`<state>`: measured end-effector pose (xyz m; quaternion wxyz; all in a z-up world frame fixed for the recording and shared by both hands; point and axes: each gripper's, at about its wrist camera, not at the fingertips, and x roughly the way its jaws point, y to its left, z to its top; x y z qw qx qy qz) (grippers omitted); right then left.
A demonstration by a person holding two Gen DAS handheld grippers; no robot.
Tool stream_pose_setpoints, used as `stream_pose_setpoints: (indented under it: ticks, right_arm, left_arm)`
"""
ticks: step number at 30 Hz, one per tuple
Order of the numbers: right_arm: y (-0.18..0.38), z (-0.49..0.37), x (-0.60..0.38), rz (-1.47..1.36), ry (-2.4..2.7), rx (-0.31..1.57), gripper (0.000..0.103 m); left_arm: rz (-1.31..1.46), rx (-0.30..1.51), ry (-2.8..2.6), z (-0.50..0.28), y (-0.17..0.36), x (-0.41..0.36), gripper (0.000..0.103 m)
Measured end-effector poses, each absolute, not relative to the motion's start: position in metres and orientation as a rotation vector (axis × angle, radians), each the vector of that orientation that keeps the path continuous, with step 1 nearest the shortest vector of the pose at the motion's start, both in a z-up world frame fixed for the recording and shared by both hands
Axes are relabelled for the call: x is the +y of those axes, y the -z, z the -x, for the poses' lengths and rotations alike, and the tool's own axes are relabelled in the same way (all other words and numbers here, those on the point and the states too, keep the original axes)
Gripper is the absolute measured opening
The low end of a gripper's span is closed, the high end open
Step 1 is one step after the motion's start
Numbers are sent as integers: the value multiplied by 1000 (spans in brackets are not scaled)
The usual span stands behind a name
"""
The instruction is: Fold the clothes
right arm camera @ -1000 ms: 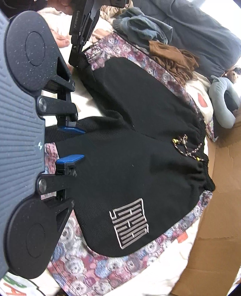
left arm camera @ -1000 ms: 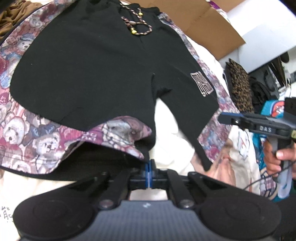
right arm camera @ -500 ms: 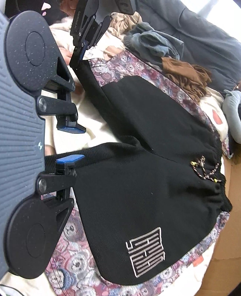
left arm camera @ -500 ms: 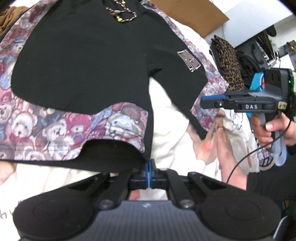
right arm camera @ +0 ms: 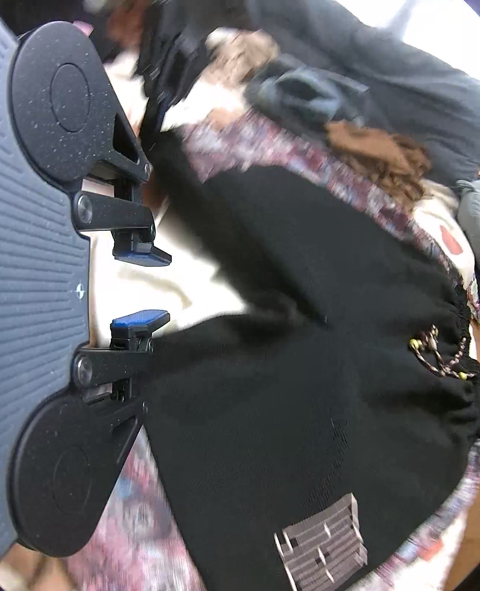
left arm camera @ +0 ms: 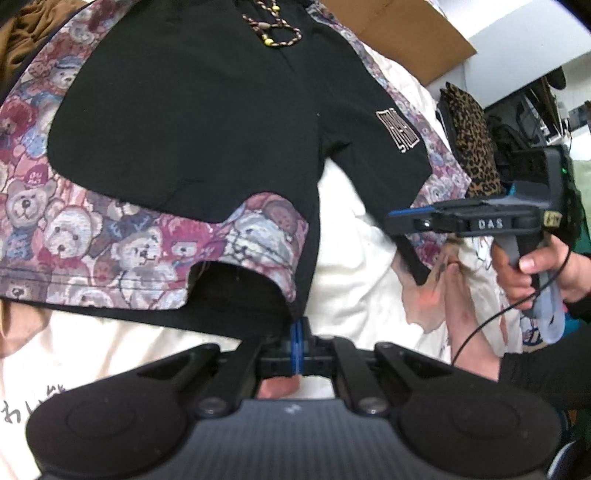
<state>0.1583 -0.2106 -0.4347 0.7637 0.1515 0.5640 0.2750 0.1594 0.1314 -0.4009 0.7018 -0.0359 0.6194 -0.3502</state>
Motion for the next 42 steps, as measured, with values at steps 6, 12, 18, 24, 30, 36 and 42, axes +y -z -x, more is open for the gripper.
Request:
stream_pose_setpoints:
  ticks: [6, 12, 18, 24, 30, 36, 42]
  right_arm:
    - [449, -181, -189, -344, -566, 1195, 33]
    - [458, -204, -184, -390, -477, 1178, 33]
    - [463, -215, -181, -371, -440, 1153, 20]
    - [458, -215, -198, -432, -404, 1131, 0]
    - [463, -216, -217, -520, -339, 1145, 0]
    - [459, -212, -220, -524, -346, 1158, 0]
    - [453, -204, -224, -560, -385, 1230, 10]
  left_arm:
    - [84, 1368, 766, -162, 398, 139, 0]
    - [83, 1367, 761, -162, 400, 138, 0]
    - [91, 1365, 766, -163, 401, 138, 0]
    - [99, 1352, 770, -163, 400, 140, 0]
    - [72, 1353, 796, -159, 406, 129, 0]
    - [8, 1387, 839, -150, 424, 110, 1]
    - [-31, 1422, 858, -148, 422, 112, 8]
